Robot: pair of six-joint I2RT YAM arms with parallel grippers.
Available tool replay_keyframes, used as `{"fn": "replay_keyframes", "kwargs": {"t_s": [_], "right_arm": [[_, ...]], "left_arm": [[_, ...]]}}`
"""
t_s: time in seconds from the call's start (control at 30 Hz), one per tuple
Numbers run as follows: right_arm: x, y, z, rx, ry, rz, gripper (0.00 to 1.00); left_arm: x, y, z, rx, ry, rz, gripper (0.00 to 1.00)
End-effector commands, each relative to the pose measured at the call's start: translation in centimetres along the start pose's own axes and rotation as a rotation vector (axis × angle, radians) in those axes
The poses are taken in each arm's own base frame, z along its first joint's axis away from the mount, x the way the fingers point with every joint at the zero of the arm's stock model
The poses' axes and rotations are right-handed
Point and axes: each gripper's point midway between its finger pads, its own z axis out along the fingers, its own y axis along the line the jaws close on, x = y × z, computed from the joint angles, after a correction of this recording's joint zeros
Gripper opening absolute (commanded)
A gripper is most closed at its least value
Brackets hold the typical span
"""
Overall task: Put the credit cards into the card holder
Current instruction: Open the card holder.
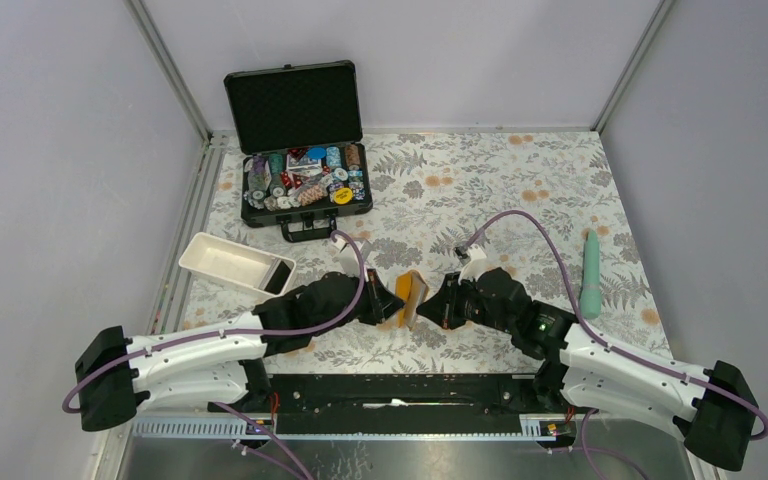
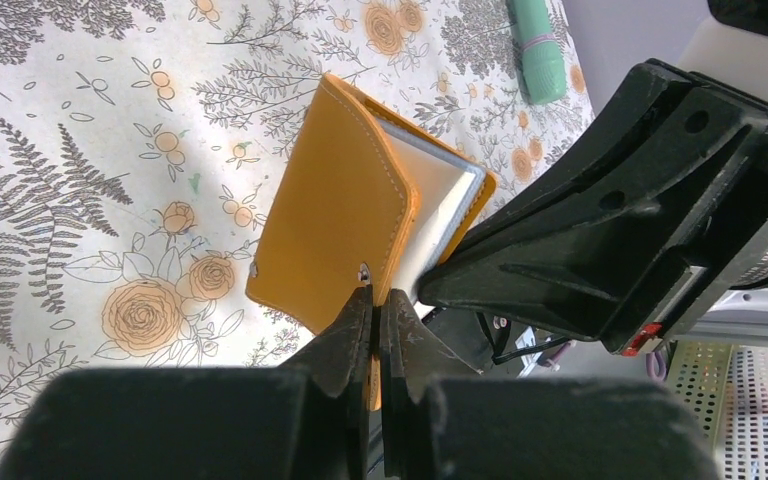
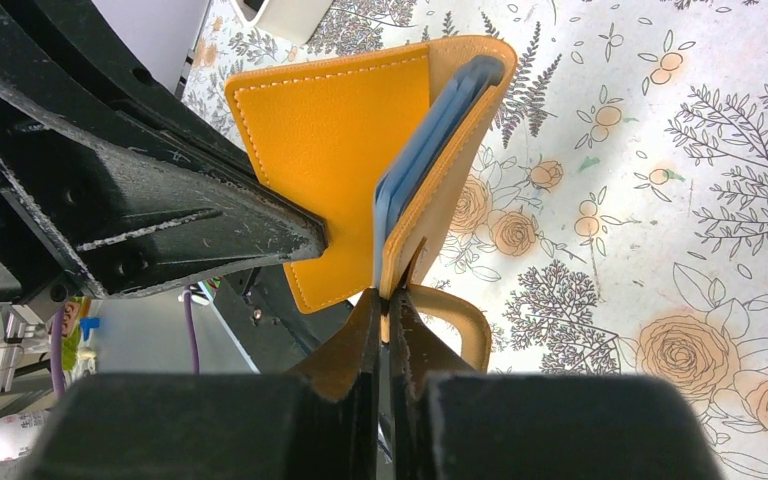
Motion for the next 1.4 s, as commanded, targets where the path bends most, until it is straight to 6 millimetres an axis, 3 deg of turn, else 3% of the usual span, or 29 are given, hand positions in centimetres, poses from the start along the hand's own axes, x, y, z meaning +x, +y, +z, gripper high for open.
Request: {"fn": "replay_keyframes", "kwargs": {"t_s": [0.0, 0.13, 0.33, 0.47, 0.7, 0.83, 1.0, 1.13, 1.37], "right_arm": [[-0.9, 0.1, 0.2, -0.003, -0.051, -0.012, 0.0], [-1.3, 0.1, 0.0, 0.0, -0.07, -0.003, 0.0], [-2.0, 0.8, -0.7, -0.025, -0.102, -0.005, 0.0], [-2.1, 1.1, -0.8, -0.037, -0.101, 0.001, 0.0], [-2.1, 2.0, -1.0, -0.071, -0.088, 0.001, 0.0], [-2.5, 2.6, -1.4, -0.094, -0.094, -0.005, 0.0], [-2.9, 2.9, -2.2, -0.092, -0.098, -0.052, 0.0], [-2.9, 2.9, -2.7, -0.077, -0.081, -0.046, 0.0], [-3.3, 3.7, -2.8, -0.093, -0.082, -0.012, 0.0]], "left_arm": [[-1.8, -4.2, -0.5, 0.18, -0.05, -0.008, 0.0], [-1.4, -3.9, -0.3, 0.171, -0.031, 0.021, 0.01], [-0.9, -2.8, 0.4, 0.104, -0.002, 0.078, 0.34], [-0.4, -3.0, 1.0, 0.109, 0.035, 0.104, 0.45], [0.0, -2.8, 1.6, 0.093, 0.055, 0.141, 0.46], [0.5, -2.7, 1.6, 0.095, 0.075, 0.18, 0.4], [0.1, -2.1, 1.3, 0.072, 0.053, 0.186, 0.25], [0.1, -2.2, 1.1, 0.078, 0.053, 0.19, 0.29], [1.0, -4.2, 1.2, 0.15, 0.083, 0.252, 0.4]]}}
